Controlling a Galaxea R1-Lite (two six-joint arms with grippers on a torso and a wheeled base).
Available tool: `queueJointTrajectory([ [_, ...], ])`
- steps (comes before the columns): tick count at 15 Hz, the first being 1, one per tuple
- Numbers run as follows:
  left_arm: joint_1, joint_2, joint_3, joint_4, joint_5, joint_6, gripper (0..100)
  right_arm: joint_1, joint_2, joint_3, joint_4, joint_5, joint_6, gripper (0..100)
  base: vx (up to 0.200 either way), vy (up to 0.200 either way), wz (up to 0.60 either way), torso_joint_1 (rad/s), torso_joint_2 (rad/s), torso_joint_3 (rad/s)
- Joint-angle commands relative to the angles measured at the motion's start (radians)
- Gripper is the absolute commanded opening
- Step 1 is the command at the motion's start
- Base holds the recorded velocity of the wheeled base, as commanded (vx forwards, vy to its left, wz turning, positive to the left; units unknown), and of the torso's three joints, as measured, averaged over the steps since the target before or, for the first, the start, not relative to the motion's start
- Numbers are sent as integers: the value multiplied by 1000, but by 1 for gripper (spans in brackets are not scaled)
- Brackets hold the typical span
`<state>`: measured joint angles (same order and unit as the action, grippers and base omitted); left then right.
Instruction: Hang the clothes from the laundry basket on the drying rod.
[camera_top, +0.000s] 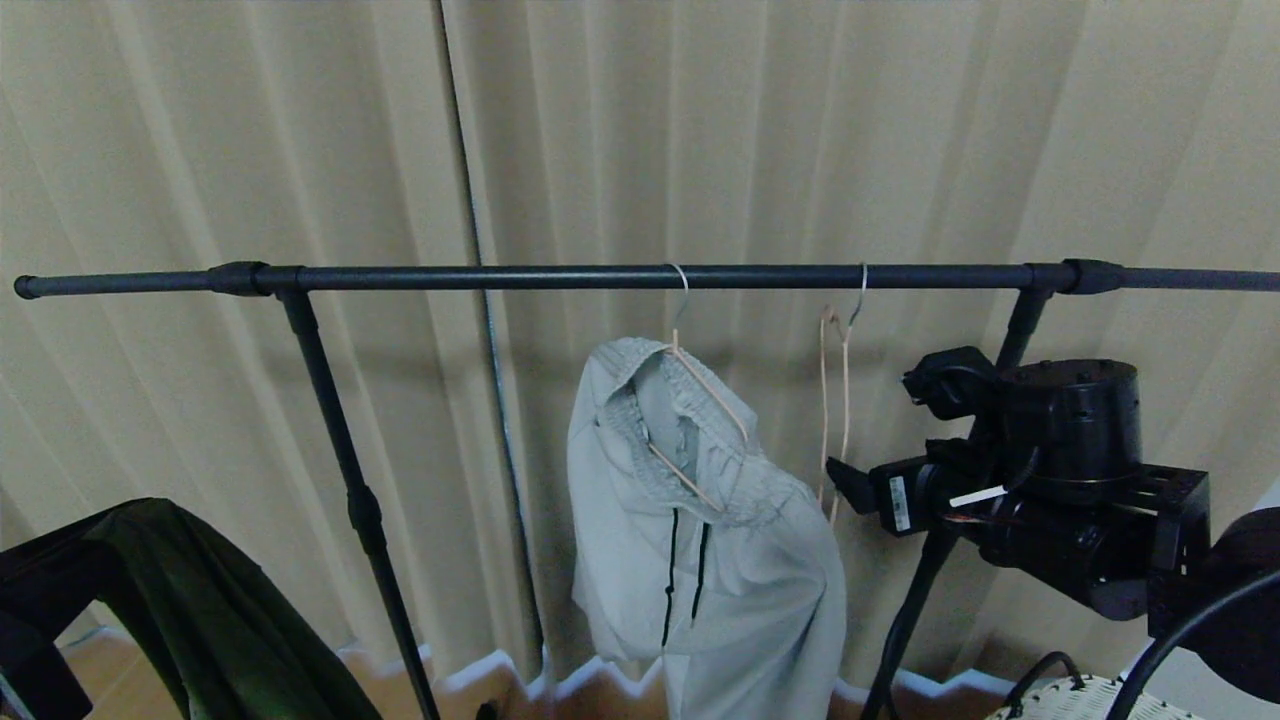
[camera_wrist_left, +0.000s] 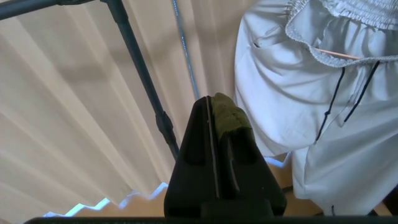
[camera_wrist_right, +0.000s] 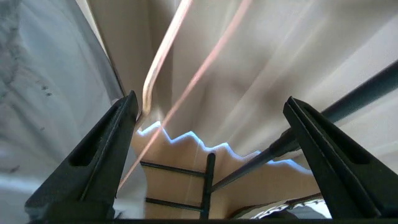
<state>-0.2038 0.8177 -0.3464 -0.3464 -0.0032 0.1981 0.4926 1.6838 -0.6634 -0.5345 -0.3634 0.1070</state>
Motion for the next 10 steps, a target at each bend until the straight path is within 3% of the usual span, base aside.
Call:
queueJointTrajectory([
  [1, 0, 1, 0, 0, 0, 0, 0, 0, -16, 5, -1, 1, 13, 100, 0, 0, 0, 0, 0, 0],
  [10, -3, 3, 4, 0, -1, -2, 0, -66, -65, 30, 62, -2, 23, 100, 0, 0, 0, 0, 0, 0],
])
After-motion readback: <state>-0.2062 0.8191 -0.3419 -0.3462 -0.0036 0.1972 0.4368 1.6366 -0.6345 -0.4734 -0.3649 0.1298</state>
